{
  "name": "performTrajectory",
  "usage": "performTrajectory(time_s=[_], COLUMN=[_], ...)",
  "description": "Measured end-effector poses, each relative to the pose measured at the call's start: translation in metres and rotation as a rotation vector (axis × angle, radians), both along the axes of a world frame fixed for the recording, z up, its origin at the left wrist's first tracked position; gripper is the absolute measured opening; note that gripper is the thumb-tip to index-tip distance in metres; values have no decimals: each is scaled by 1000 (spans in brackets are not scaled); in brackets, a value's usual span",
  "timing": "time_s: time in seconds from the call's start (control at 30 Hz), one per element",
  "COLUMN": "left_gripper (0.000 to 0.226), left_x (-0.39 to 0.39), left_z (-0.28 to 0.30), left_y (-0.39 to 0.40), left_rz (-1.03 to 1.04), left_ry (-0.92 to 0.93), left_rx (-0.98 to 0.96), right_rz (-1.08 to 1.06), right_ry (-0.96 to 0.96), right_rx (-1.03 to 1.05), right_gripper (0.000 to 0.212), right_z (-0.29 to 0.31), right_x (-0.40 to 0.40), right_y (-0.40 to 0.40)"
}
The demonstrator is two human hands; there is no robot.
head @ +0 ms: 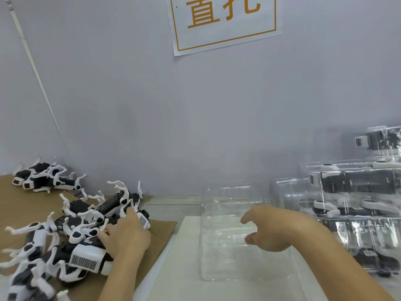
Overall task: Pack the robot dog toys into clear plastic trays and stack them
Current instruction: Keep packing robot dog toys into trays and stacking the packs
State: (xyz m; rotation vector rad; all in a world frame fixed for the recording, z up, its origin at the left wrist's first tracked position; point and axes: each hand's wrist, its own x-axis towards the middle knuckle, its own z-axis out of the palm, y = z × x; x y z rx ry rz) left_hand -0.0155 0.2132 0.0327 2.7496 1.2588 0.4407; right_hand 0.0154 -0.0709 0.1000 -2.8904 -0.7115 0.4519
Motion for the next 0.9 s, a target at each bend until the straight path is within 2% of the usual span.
performTrajectory(time_s=[0.07, 0.2, 0.33, 0.43, 0.5, 0.57, 0.63, 0.67, 0.73, 0.83, 0.9], left_gripper=[43, 41, 32, 27, 26, 30, 42, 42, 35, 34, 31], left_x=[1, 3, 5, 4, -2, -6, -7, -7, -7, -4, 0], left_z=[0, 19, 50, 68, 73, 74, 74, 74, 74, 74, 72], left_y=[0, -6, -30, -51, -63, -70, -75, -77, -81, -88, -89], left_rz=[-42, -163, -378, -553, -654, -750, -927, -1039, -1189, -1110, -977], left_ry=[-94, -440, -774, -953, -946, -816, -638, -551, -452, -493, -652], left_rx=[-22, -191, -671, -1232, -1429, -1435, -1376, -1329, -1250, -1258, -1376], right_rz=[6, 8, -16, 1, 5, 30, 103, 150, 227, 181, 82], right_ry=[-1, -7, -79, -194, -234, -225, -222, -233, -251, -294, -365], right_rx=[-7, 1, 179, 509, 818, 1097, 1291, 1315, 1220, 1126, 1165], right_gripper=[56, 56, 62, 66, 65, 69, 70, 65, 46, 23, 14], right_z=[0, 0, -1, 1, 4, 6, 8, 9, 9, 6, 3], right_x=[0, 1, 4, 6, 5, 1, -3, -3, 0, 7, 11], right_y=[0, 0, -2, 2, 8, 15, 18, 16, 11, 6, 7])
